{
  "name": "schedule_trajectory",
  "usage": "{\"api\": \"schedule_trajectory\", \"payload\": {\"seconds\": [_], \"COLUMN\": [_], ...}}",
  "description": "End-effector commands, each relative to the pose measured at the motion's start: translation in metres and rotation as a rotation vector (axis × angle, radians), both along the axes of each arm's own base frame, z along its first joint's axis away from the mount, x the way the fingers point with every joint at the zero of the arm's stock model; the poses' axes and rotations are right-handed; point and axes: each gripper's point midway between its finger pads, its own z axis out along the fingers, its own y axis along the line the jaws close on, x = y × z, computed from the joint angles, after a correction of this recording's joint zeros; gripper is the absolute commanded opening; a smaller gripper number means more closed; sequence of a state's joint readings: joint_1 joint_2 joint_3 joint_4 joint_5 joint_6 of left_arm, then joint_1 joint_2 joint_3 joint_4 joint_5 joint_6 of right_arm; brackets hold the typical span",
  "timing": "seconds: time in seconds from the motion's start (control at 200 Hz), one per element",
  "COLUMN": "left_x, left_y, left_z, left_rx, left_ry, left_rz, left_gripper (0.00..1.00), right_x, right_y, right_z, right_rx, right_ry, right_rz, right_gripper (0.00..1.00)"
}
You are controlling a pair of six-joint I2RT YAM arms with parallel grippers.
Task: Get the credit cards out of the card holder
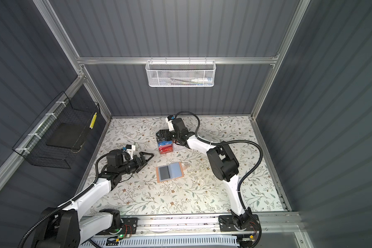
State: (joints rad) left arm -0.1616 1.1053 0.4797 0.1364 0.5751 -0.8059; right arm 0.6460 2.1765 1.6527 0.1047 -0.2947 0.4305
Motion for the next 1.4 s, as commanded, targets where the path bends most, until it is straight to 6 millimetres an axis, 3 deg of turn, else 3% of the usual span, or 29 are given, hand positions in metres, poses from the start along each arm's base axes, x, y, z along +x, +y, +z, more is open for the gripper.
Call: {"api": "schedule_trajectory", "payload": {"seconds": [0.0,0.08,0.2,0.32,0.42,0.52,0.63,0.805,0.84,0.991,1.026,1.176,1.236,1.276,1.391], "left_x": [0.006,0.011,0.019,0.023,0.025,0.023,0.025,0.046,0.055,0.082,0.086,0.091,0.105,0.115,0.114], "left_y": [0.013,0.026,0.06,0.106,0.146,0.182,0.202,0.202,0.2,0.186,0.184,0.185,0.171,0.157,0.166], "left_z": [0.017,0.029,0.047,0.058,0.059,0.049,0.027,-0.011,-0.017,-0.033,-0.033,-0.042,-0.051,-0.063,-0.071], "left_rx": [0.103,0.2,0.369,0.521,0.67,0.858,0.992,1.105,1.124,1.119,1.136,1.15,1.162,1.149,1.127], "left_ry": [-0.057,-0.102,-0.176,-0.224,-0.261,-0.253,-0.25,-0.321,-0.324,-0.371,-0.382,-0.408,-0.425,-0.413,-0.391], "left_rz": [0.026,0.068,0.213,0.435,0.619,0.762,0.84,0.804,0.781,0.712,0.686,0.702,0.587,0.479,0.507], "left_gripper": [1.0,1.0,1.0,1.0,1.0,1.0,1.0,1.0,1.0,1.0,1.0,1.0,1.0,1.0,1.0], "right_x": [-0.009,-0.015,-0.026,-0.037,-0.045,-0.058,-0.075,-0.108,-0.114,-0.117,-0.114,-0.096,-0.088,-0.085,-0.093], "right_y": [-0.011,-0.028,-0.073,-0.14,-0.204,-0.265,-0.325,-0.405,-0.419,-0.437,-0.434,-0.42,-0.413,-0.421,-0.444], "right_z": [0.037,0.056,0.078,0.086,0.081,0.073,0.061,0.033,0.036,0.021,0.009,0.005,-0.004,-0.003,-0.016], "right_rx": [0.006,0.005,-0.004,-0.076,-0.207,-0.332,-0.423,-0.581,-0.592,-0.59,-0.612,-0.601,-0.59,-0.605,-0.444], "right_ry": [-0.064,-0.092,-0.124,-0.159,-0.171,-0.191,-0.241,-0.304,-0.339,-0.422,-0.451,-0.576,-0.572,-0.563,-0.486], "right_rz": [-0.009,-0.033,-0.107,-0.251,-0.402,-0.56,-0.726,-0.944,-0.99,-1.029,-0.992,-0.921,-0.873,-0.921,-0.946], "right_gripper": [0.99,0.99,0.99,0.99,0.99,0.99,0.99,0.99,0.99,0.99,0.99,0.99,0.99,0.99,0.99]}}
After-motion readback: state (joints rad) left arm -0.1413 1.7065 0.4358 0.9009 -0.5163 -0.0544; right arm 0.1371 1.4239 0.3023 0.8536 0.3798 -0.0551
